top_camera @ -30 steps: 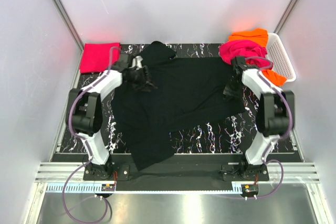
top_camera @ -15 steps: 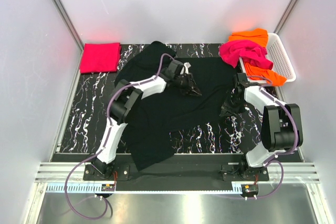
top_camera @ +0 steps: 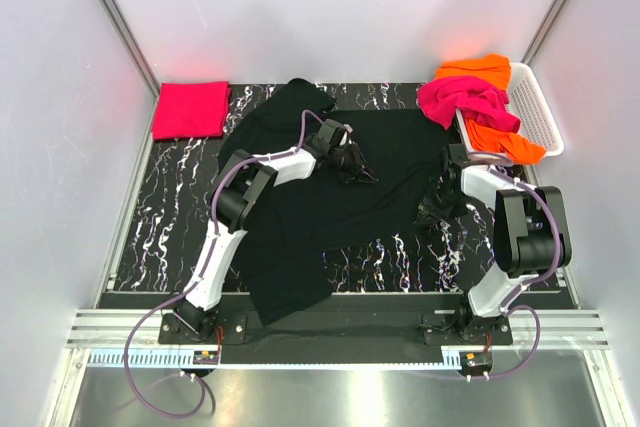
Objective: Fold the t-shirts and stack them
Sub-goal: Flatten the tshirt out
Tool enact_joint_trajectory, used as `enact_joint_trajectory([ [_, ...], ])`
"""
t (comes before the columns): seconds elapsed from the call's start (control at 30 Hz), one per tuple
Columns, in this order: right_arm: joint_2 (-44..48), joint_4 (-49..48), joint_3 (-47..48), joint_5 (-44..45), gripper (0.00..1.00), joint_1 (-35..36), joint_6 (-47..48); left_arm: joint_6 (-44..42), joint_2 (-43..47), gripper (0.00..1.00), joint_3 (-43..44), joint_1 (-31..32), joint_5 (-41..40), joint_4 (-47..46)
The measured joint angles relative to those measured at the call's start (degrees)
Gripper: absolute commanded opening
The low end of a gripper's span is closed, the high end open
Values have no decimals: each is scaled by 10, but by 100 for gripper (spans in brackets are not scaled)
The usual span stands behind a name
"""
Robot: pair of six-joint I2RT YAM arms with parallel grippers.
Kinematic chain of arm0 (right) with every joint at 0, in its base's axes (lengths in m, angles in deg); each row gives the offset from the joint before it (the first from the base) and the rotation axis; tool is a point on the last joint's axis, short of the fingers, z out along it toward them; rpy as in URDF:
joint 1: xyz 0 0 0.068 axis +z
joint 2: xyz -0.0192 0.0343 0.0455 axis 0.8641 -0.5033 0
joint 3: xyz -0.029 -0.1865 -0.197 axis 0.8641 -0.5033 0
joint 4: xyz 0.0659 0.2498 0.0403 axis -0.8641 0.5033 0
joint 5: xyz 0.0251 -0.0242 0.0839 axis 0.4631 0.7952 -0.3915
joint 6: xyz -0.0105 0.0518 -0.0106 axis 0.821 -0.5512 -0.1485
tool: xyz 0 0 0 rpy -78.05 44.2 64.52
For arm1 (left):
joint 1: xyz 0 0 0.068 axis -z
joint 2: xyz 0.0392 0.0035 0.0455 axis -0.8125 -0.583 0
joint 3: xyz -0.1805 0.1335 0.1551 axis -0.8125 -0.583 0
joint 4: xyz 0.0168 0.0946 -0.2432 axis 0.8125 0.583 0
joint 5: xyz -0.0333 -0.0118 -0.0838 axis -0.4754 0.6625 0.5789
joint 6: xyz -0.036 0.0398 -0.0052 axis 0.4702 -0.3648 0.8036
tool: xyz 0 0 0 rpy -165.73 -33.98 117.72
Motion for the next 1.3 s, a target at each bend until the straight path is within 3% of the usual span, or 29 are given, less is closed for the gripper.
enact_joint_trajectory([
  [0.5,91,93,-80,63,0,0,-84,19,-2,18,-28,-26,0,-39],
  [0.67,160,153,-107,57,0,0,-84,20,-3,18,-28,-27,2,-42],
  [0.83,235,172,-73,62,0,0,-67,7,1,20,-28,-26,2,-36],
  [1.07,114,143,15,75,0,0,-21,-59,61,27,-38,-22,-14,44],
  [1.3,37,122,79,77,17,0,23,-171,211,33,-95,-43,-61,138],
])
